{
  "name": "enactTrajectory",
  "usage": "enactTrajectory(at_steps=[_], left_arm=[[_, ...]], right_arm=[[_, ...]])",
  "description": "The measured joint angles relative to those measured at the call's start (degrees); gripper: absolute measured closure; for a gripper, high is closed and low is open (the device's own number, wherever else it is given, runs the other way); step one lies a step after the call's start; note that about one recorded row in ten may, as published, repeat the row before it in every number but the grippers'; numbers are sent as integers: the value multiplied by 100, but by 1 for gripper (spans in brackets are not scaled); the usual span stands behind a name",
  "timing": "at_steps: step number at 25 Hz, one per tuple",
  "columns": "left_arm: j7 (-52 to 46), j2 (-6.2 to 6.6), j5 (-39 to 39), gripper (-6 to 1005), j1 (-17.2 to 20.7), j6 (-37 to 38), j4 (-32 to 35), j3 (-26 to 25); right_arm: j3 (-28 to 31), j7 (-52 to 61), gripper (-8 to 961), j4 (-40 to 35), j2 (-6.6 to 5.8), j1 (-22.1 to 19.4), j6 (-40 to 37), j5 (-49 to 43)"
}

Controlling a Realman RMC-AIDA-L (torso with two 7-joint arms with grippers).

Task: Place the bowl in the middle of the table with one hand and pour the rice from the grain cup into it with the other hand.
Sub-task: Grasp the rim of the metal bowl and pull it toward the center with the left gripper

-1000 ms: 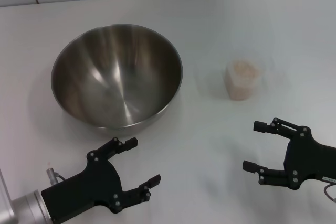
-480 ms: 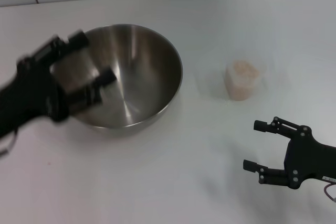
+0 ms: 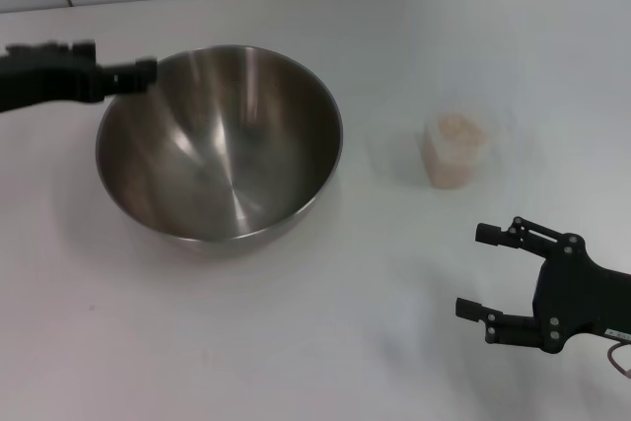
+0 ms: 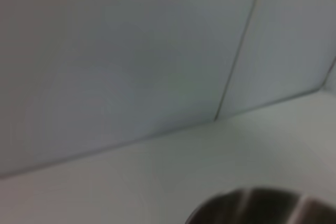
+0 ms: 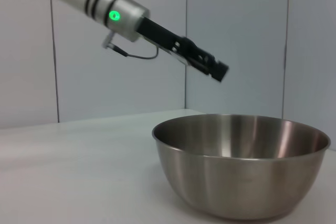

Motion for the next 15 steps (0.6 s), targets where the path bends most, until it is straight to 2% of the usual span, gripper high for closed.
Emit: enactTrajectory(at_steps=[1, 4, 6, 8, 12, 15], left_arm=[[0, 0, 0, 181, 0, 0, 0, 0], [-392, -7, 674, 193, -433, 82, -377, -12], [-434, -9, 760, 201, -512, 81, -469, -17], [-479, -18, 1076, 209, -780, 0, -882, -79], [-445, -18, 1252, 225, -1021, -5, -1409, -231], [-430, -18, 1276, 237, -1037, 6, -1489, -217]], right_arm=[[0, 0, 124, 0, 0, 0, 0, 0], [0, 0, 125, 0, 0, 0, -2, 0], [0, 0, 126, 0, 0, -5, -4, 0], [0, 0, 127, 0, 0, -15, -4, 0], [0, -9, 129, 0, 0, -19, -2, 0], [0, -9, 131, 0, 0, -20, -1, 0]])
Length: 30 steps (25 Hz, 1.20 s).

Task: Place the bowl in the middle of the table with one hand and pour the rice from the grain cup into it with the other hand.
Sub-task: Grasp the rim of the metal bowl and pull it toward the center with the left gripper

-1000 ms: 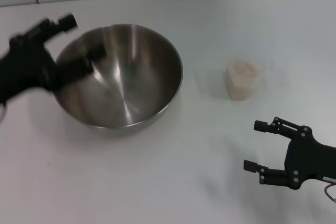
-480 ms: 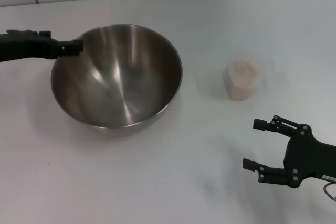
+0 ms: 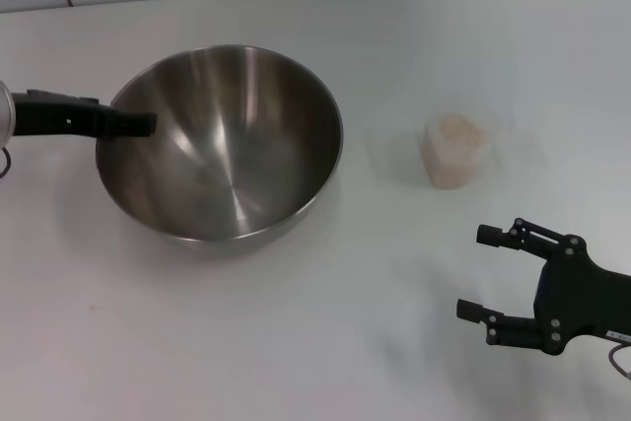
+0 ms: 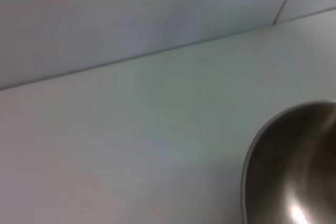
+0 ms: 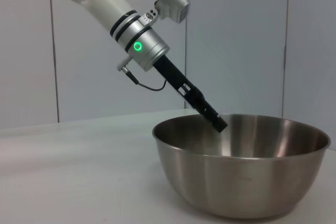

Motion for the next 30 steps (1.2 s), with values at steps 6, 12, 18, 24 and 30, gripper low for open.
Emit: enactTrajectory(at_steps=[6, 12, 18, 24, 30], left_arm=[[11, -1, 22, 260, -50, 146, -128, 25], [208, 16, 34, 302, -256, 411, -407, -35], [230, 11, 4, 432, -271, 427, -371, -79], [234, 15, -7, 645, -311, 501, -371, -162], [249, 15, -15, 828, -382, 598, -386, -212]], right_arm=[[0, 0, 134, 0, 0, 4, 11, 0], [-15, 0, 137, 0, 0, 25, 29, 0], [-3, 0, 140, 0, 0, 27, 28, 0], [-11, 0, 144, 0, 0, 17, 43, -10], [-26, 1, 147, 0, 0, 32, 47, -26]])
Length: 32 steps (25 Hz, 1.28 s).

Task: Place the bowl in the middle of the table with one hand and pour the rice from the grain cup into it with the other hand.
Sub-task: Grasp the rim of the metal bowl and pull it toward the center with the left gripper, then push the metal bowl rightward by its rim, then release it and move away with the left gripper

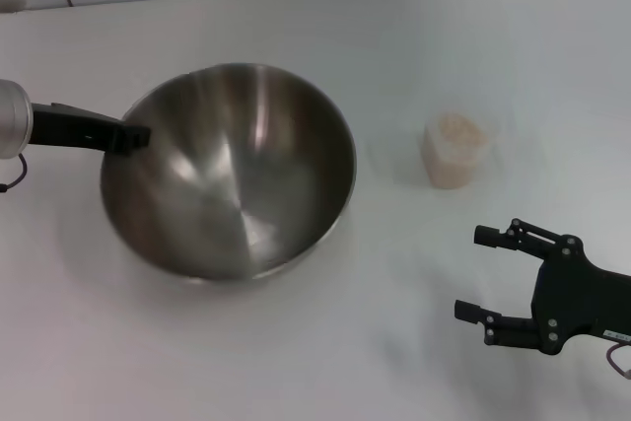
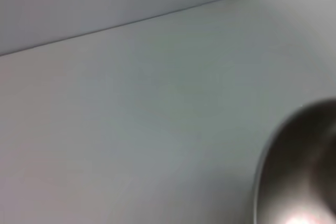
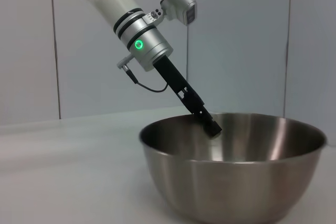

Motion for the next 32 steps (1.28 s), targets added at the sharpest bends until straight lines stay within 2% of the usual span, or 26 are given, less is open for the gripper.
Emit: enactTrajectory(at_steps=[3, 4, 5, 7, 8, 9, 11, 16, 20, 21, 27, 32], left_arm=[[148, 0, -72, 891, -104, 164, -58, -265], [445, 2, -268, 902, -248, 400, -260, -635], [445, 2, -268, 913, -248, 400, -260, -635], [846, 12, -518, 935, -439, 679, -572, -1120], [846, 12, -518, 946, -439, 679, -572, -1120], [1067, 23, -618, 957, -575, 826, -788, -1448], [1194, 28, -644, 949, -723, 914, -970, -1651], [1305, -6, -645, 928, -1008, 717, -1240, -1662], [1307, -10, -637, 912, -1057, 636, -1303, -1632], [1290, -17, -604, 907, -1291, 98, -1734, -1368], [1334, -2, -572, 883, -1474, -324, -2159, -1280], [1387, -14, -554, 862, -1460, -428, -2174, -1277]], right_arm=[[-4, 0, 148, 0, 0, 1, 5, -2], [-10, 0, 149, 0, 0, 2, 9, -2], [-10, 0, 149, 0, 0, 2, 9, -2], [-17, 0, 151, 0, 0, 3, 11, -3], [-17, 0, 151, 0, 0, 1, 12, -5], [-17, 0, 152, 0, 0, 0, 12, -7], [-15, 0, 153, 0, 0, -2, 12, -10], [-24, 0, 155, 0, 7, 9, 12, -18], [-27, 0, 157, 0, 9, 20, 12, -19], [-27, 0, 158, 0, 9, 22, 11, -19], [-27, 0, 161, 0, 9, 21, 11, -19], [-27, 0, 164, 0, 9, 20, 11, -19]])
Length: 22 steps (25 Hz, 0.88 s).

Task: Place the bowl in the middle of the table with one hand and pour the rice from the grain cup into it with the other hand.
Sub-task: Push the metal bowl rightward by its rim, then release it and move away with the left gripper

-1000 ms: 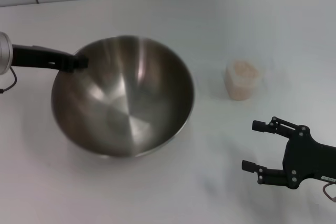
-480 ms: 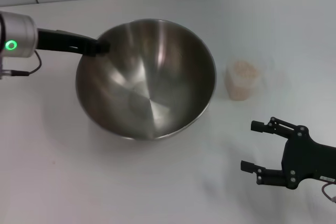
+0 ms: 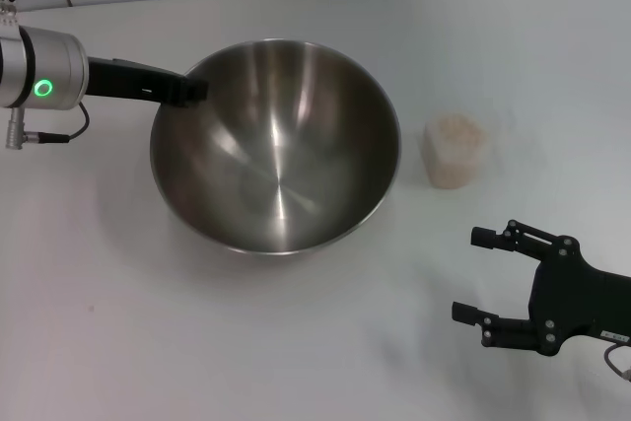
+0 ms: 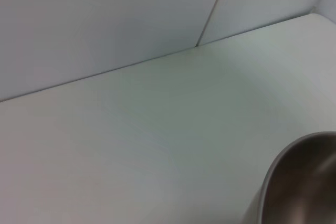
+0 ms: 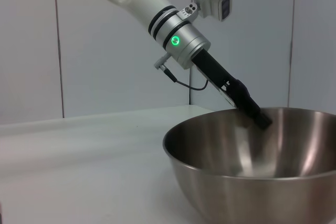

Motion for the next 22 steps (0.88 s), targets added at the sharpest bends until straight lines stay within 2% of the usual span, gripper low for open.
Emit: enactTrajectory(at_steps=[9, 13, 14, 16, 17, 18, 19, 20, 22], left_arm=[[20, -15, -29, 825, 65, -192, 25, -24], [73, -24, -37, 722, 95, -88, 227, 19], [107, -30, -120, 696, 271, 103, 718, 150], [134, -36, -298, 644, 500, 216, 1179, 355], [134, -36, -298, 619, 500, 216, 1179, 355], [147, -34, -454, 593, 686, 258, 1515, 561], [234, -10, -719, 567, 1176, 323, 2340, 1071], [255, -9, -734, 524, 1213, 329, 2402, 1104], [410, -12, -760, 437, 1622, 402, 2959, 1372]], right_arm=[[0, 0, 169, 0, 0, 0, 0, 0], [14, 0, 171, 0, 0, -5, 4, 0], [35, 0, 171, 0, 0, -10, 9, 4], [42, 0, 172, 3, 0, -16, 12, 10], [48, 0, 173, 17, 0, -20, 15, 20], [88, 0, 173, 61, 0, -25, 16, 37], [127, 0, 174, 83, 0, -30, 17, 39], [127, 0, 174, 83, 0, -30, 17, 39], [304, 0, 175, 128, 1, -45, 19, 42]])
